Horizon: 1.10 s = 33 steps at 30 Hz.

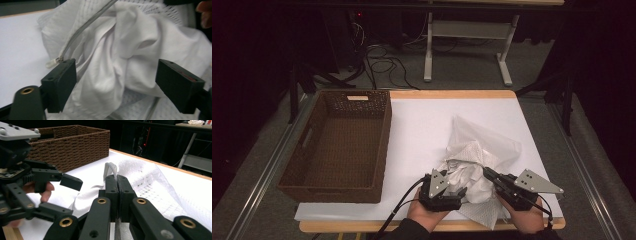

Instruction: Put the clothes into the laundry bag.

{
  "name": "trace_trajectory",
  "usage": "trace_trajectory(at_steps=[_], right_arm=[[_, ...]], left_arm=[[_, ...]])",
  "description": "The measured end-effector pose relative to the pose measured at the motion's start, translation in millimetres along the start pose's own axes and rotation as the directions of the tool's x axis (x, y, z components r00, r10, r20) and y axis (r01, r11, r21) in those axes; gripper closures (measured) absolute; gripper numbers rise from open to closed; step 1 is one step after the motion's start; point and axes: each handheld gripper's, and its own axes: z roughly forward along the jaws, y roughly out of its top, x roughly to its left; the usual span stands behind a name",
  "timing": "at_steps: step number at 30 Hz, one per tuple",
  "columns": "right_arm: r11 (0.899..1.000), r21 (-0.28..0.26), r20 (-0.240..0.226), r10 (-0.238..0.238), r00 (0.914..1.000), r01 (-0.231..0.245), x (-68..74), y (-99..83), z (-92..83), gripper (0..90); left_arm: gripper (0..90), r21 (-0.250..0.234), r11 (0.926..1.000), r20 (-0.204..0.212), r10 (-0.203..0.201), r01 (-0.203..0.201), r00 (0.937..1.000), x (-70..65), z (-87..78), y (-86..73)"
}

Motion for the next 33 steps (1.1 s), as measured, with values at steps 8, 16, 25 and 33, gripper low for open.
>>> trace_trajectory(at_steps=[8, 16, 25, 33], right_arm=[[1.000, 0.001, -0.002, -0.005, 1.0000, 0.005, -0.8, 0.1, -0.2, 89.8], [1.000, -0.002, -0.001, -0.006, 1.0000, 0.006, -0.9, 0.2, 0.0, 89.8], [1.000, 0.006, -0.001, -0.004, 1.0000, 0.004, 0.1, 0.2, 0.3, 89.8], [1.000, 0.004, -0.001, -0.007, 1.0000, 0.007, 0.6, 0.0, 0.7, 89.8]], left_arm=[[7.6, 0.042, 0.9966, 0.038, 0.069, -0.071, 0.9969, -20.9, 10.9, 1.5], [9.7, 0.159, 0.9857, -0.113, 0.072, -0.054, 0.9910, -8.6, 29.8, -6.8], [44.2, 0.212, 0.9763, 0.001, -0.045, 0.044, 0.9990, 8.1, 36.1, -13.8], [83.6, 0.200, 0.9797, 0.055, -0.015, 0.004, 0.9984, 7.0, 35.8, -11.7]])
